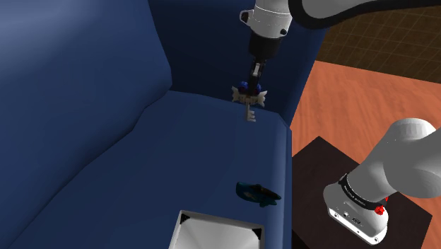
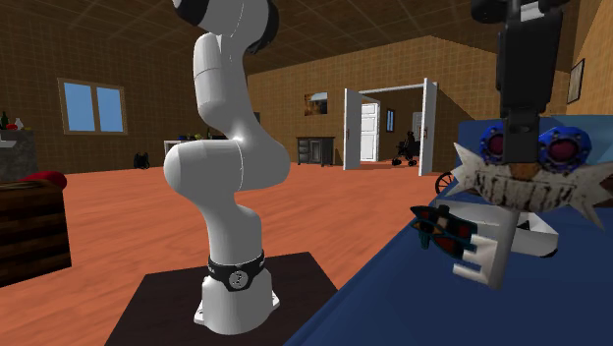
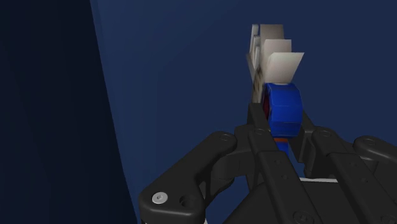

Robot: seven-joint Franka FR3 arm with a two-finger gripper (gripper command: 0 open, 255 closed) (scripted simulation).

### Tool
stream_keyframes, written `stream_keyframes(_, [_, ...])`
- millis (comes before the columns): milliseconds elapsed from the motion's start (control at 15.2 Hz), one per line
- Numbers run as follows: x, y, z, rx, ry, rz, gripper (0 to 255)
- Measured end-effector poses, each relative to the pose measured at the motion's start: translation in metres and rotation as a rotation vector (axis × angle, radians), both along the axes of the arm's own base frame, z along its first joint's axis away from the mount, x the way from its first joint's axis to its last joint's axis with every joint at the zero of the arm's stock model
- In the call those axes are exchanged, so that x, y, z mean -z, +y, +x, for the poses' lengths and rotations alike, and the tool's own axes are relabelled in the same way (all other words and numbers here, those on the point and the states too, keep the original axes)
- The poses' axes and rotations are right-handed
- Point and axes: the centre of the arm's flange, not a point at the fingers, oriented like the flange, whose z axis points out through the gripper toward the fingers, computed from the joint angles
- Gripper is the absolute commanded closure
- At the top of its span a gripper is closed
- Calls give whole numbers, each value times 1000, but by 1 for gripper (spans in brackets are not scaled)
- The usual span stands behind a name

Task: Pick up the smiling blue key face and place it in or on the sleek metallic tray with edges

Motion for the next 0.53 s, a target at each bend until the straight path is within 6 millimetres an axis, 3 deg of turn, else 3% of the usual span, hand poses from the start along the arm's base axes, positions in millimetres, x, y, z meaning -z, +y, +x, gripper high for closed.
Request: stream_keyframes(528, [-39, 5, -3, 0, 0, 0, 255])
